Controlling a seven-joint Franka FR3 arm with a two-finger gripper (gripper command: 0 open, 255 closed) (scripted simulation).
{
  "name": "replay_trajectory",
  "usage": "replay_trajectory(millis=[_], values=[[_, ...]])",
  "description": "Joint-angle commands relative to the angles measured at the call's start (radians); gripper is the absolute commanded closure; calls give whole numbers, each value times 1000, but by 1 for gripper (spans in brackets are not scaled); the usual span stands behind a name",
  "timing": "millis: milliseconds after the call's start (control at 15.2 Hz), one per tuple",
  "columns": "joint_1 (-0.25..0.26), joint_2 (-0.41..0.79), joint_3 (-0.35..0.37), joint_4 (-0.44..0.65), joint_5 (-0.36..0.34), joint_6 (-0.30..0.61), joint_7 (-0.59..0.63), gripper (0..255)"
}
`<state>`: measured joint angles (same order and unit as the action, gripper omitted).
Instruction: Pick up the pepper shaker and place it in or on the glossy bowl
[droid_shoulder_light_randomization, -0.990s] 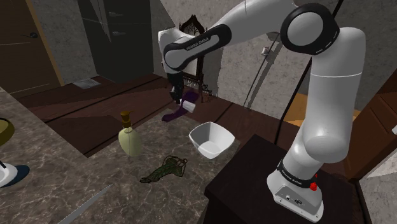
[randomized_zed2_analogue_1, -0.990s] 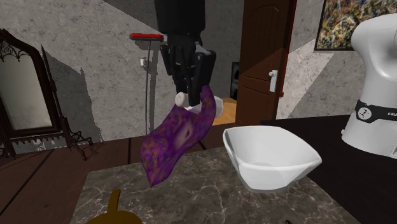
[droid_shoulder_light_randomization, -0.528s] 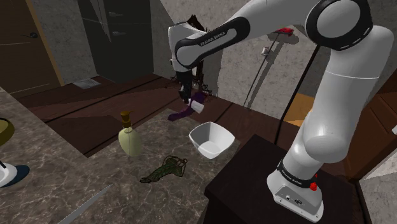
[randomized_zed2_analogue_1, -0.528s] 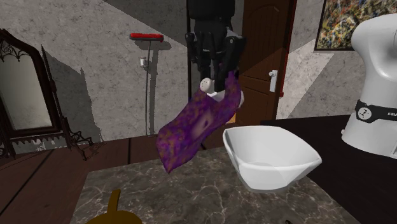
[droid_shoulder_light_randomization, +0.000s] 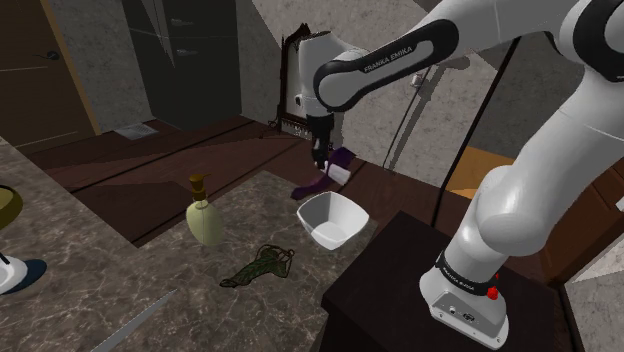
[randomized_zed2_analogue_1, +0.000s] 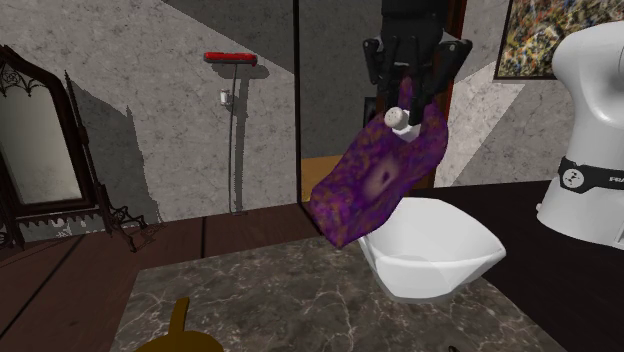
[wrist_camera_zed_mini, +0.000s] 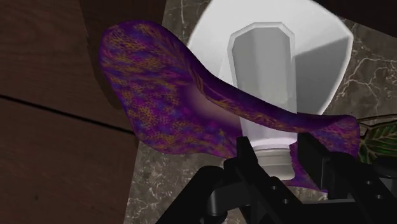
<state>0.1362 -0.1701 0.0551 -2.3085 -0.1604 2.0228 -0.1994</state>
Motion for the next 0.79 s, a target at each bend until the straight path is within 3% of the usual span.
replay_trajectory(millis=[0, 132, 726], values=[[-1, -92, -4, -84, 4, -6, -10, 255], [1, -165, -6, -144, 8, -18, -14, 255], [-3, -102, -6, -214, -7, 114, 10, 255]])
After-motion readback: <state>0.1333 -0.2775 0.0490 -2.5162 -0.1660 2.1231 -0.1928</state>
